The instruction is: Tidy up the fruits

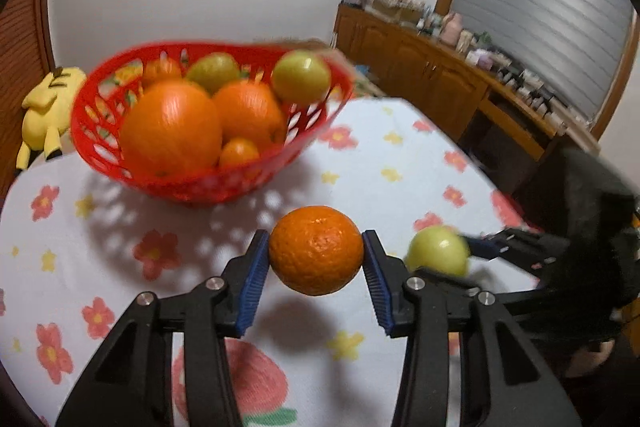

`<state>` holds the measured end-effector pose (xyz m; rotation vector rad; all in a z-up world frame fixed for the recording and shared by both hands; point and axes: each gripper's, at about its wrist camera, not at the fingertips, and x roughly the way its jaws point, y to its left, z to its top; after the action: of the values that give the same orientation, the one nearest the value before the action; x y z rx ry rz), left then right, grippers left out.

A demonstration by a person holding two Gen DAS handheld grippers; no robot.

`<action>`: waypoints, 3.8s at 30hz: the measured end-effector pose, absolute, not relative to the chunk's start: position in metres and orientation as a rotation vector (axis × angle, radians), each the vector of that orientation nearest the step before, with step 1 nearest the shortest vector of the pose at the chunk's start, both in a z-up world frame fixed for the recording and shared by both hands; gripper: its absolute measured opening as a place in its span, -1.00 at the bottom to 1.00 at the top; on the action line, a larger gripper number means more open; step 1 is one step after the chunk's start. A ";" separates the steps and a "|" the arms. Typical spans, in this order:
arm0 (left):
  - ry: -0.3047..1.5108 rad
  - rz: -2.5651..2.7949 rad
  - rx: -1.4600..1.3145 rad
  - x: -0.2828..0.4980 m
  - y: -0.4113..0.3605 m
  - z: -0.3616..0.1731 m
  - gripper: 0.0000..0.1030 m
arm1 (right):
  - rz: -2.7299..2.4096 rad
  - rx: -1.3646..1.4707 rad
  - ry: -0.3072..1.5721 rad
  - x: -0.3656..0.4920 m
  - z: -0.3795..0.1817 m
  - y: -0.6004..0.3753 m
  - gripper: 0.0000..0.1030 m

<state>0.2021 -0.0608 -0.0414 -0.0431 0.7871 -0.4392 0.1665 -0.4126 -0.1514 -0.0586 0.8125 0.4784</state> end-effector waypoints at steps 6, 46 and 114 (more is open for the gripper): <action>0.698 -0.447 -0.042 0.192 -0.052 -0.001 -0.14 | 0.496 -0.058 0.804 0.172 -0.139 -0.409 0.01; 0.662 -0.277 -0.041 0.303 0.045 0.020 -0.14 | 0.686 -0.193 0.707 0.253 -0.073 -0.302 0.01; 0.551 -0.207 0.047 0.184 0.011 0.025 0.20 | 0.545 -0.097 0.551 0.166 -0.051 -0.350 0.11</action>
<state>0.1837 0.0113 0.0254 0.0474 0.5506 -0.2074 0.1665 -0.3505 -0.0513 -0.0970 0.5509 0.5454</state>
